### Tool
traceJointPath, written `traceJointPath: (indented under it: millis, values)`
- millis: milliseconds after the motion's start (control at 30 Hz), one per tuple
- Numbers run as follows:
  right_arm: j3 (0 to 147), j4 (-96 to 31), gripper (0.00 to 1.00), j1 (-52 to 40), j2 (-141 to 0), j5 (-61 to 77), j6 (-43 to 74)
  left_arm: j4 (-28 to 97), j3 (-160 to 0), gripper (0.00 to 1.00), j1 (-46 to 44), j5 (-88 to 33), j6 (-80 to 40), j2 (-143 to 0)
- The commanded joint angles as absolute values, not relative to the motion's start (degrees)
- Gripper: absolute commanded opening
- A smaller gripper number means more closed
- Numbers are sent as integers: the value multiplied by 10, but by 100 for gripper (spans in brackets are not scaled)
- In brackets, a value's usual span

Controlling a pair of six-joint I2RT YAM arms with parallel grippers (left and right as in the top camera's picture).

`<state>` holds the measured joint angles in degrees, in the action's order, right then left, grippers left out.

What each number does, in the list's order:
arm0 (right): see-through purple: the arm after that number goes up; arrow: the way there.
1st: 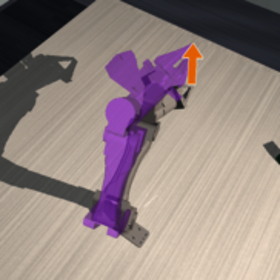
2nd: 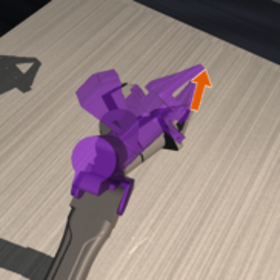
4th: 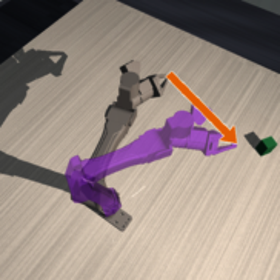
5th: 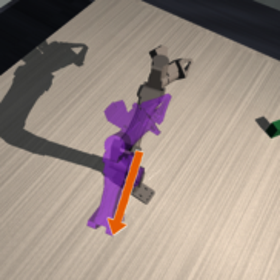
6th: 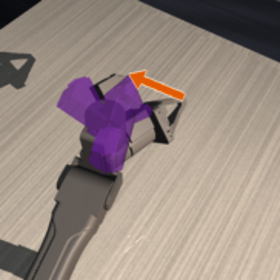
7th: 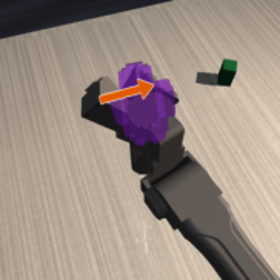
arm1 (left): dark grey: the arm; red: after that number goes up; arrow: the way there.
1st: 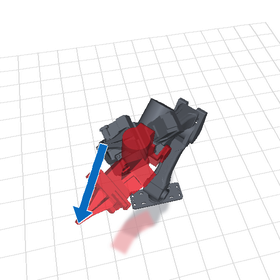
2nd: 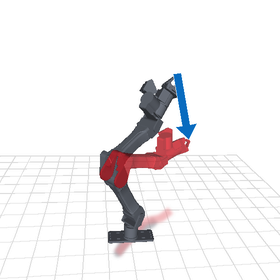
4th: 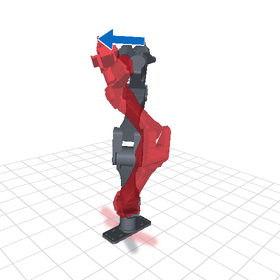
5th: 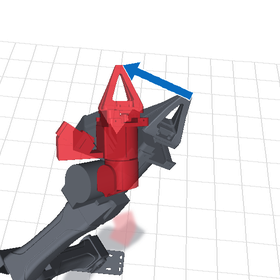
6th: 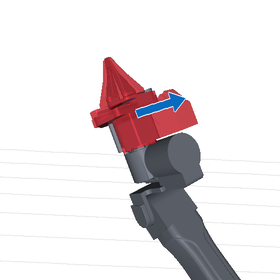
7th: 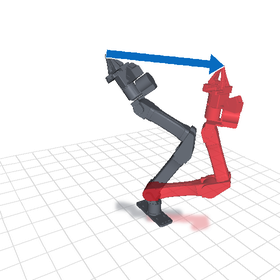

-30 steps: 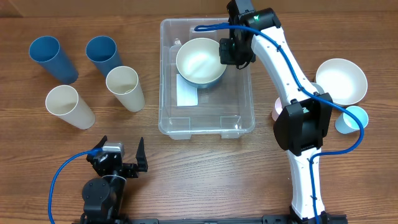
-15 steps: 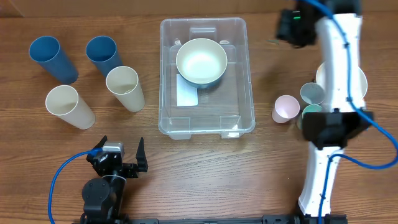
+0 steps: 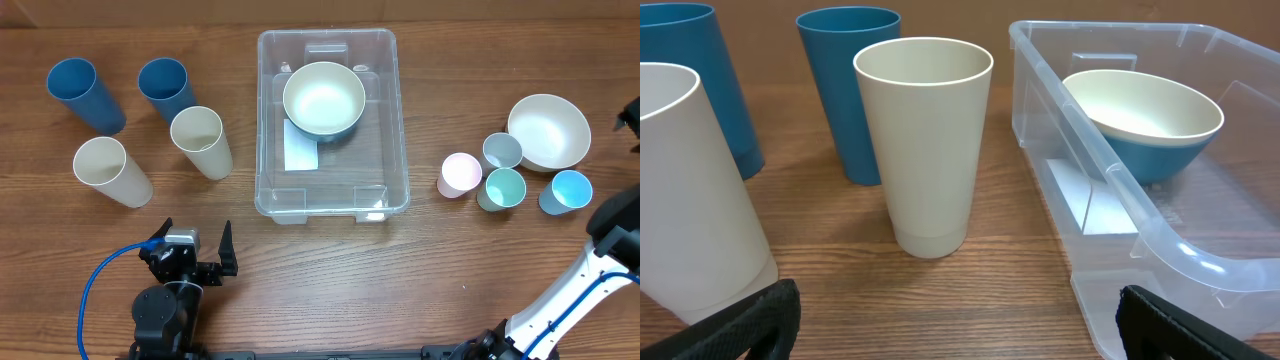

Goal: Pack container
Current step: 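Reach the right gripper to the second cream bowl and grasp it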

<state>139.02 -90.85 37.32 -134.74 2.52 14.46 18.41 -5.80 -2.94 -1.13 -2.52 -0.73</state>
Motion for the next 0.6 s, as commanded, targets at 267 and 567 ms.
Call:
traceJointPath:
  millis: [267, 567]
  values:
    - [1301, -830, 48, 347, -1334, 66, 20, 182, -55, 100, -26, -19, -14, -3]
    - [1143, -699, 41, 321, -1334, 65, -1, 182, -55, 100, -26, -20, -14, -3]
